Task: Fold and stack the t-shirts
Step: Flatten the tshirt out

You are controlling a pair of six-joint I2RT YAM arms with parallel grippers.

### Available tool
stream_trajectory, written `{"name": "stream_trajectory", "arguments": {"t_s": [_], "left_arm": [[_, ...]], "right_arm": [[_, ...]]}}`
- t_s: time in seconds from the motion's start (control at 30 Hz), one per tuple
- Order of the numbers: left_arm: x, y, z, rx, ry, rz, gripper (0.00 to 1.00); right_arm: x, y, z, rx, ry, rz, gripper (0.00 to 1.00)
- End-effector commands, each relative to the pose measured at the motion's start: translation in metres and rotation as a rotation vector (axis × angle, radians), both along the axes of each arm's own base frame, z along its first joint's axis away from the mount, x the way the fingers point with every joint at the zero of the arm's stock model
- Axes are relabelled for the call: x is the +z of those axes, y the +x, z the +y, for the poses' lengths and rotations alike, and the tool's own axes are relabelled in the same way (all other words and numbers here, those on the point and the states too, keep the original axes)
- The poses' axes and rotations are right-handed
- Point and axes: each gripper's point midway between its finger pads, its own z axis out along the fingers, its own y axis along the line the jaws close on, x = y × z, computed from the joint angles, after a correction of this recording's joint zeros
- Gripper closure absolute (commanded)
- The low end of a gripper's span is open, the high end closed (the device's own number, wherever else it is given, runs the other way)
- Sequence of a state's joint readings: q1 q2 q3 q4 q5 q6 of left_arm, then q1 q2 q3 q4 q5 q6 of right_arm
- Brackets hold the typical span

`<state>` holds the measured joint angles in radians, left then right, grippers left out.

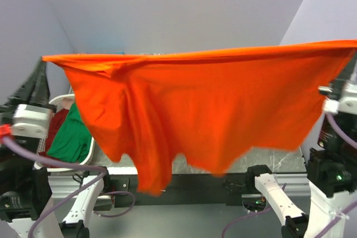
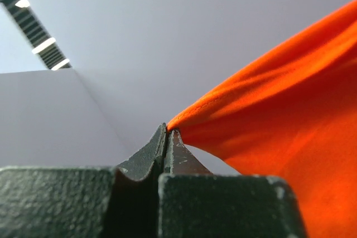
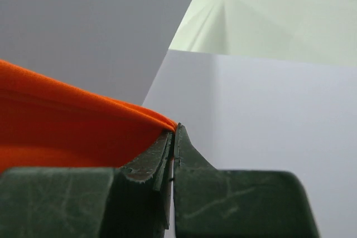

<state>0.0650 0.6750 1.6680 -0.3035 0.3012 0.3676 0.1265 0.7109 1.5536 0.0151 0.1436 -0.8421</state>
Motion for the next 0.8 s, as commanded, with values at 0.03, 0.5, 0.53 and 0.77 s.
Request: {"name": "stream_trajectory", "arguments": {"t_s": [0.03,0.5,0.53,0.77], "left_arm": [[-0.084,0.045,-0.006,0.011,0.176,0.277,0.99],[-0.312,0.181,-0.031,-0.248,0.174,0.893,0.99],[-0.335,0.2,-0.034,-0.261,0.171,0.96,0.99],[-0.436,0.292,-0.073,-0.23,0.203,1.24,1.0]], "right_arm": [[-0.034,0.034,-0.02,-0.18,-0.019,0.112,1.0],[-0.338,0.215,0.026,-0.034,-0.271,0.808,1.0],[-0.357,0.223,0.028,-0.03,-0.276,0.827,1.0],[-0.436,0.293,0.023,-0.079,-0.267,1.011,1.0]]}}
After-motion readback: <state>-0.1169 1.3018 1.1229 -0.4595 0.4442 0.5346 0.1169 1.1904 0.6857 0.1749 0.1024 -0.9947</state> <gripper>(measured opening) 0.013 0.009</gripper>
